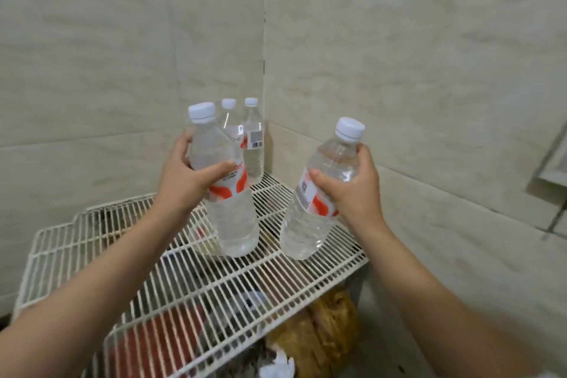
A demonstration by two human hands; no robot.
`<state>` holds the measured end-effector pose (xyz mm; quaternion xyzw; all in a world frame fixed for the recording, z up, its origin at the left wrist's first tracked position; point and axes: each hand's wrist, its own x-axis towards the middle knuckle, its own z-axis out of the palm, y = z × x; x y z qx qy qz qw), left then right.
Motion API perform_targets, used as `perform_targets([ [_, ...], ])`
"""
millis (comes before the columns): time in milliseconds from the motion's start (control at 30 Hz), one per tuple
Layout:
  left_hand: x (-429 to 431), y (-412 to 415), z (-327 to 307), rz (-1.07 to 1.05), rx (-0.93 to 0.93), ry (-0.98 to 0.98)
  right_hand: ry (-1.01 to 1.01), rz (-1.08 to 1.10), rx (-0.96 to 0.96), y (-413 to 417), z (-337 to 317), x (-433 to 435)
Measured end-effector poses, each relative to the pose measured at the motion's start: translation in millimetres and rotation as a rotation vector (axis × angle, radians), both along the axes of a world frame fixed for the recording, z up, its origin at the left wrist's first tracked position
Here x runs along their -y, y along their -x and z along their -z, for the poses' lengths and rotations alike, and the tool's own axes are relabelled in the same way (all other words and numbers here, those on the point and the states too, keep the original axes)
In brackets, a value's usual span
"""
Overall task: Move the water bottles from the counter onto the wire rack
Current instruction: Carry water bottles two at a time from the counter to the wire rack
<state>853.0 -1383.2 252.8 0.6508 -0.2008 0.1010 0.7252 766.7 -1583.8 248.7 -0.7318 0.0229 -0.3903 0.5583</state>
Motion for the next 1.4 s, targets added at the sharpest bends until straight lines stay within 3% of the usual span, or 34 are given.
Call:
perform_targets([
  [133, 21, -32, -1, -0.054, 0.002, 0.009, 0.042, -0.042, -0.051, -53, -4, 10],
  [567, 72, -128, 15, -0.278, 0.039, -0.213, 0.043, -0.054, -0.16, -190, 9, 27],
  [800, 85, -149, 24, -0.231, 0.017, -0.372, 0.19, -0.243, -0.323, -238, 8, 43],
  [900, 84, -150, 25, -0.239, 0.001, -0.348, 0.193, -0.305, -0.372, -254, 9, 45],
  [1200, 91, -128, 22, -0.225, -0.077, -0.324, 0.179, -0.466, -0.323, -241, 13, 46],
  [1300, 93, -122, 23, -0.294, -0.092, -0.305, 0.112, -0.406, -0.311, -232, 29, 49],
  [1400, 89, -102, 35, -0.306, -0.184, -0.376, 0.058, -0.213, -0.257, -205, 35, 45],
])
